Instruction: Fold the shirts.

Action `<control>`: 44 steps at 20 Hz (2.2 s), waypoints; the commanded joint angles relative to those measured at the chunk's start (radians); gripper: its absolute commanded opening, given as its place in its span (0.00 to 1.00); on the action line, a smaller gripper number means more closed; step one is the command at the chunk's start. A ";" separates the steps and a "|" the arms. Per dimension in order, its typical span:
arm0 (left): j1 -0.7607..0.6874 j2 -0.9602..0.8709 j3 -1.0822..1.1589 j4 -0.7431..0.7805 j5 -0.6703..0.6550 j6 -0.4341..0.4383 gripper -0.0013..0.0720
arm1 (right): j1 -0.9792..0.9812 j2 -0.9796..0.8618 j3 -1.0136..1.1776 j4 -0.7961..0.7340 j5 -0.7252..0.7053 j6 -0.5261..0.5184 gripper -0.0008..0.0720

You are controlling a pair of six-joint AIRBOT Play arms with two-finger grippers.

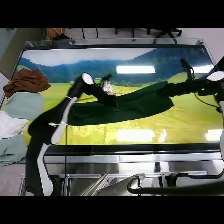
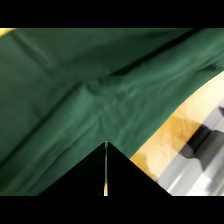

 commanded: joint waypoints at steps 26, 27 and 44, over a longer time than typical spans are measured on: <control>0.570 0.830 -0.194 -0.080 -0.139 0.082 0.03 | 1.088 -0.356 0.198 -0.040 -0.816 -0.020 0.63; 0.582 0.846 -0.217 -0.080 -0.139 0.089 0.03 | 1.056 -0.316 0.198 -0.105 -0.753 0.013 0.63; 0.626 0.869 -0.249 -0.080 -0.158 0.090 0.03 | 0.397 -0.360 0.067 -0.094 -0.218 0.237 0.85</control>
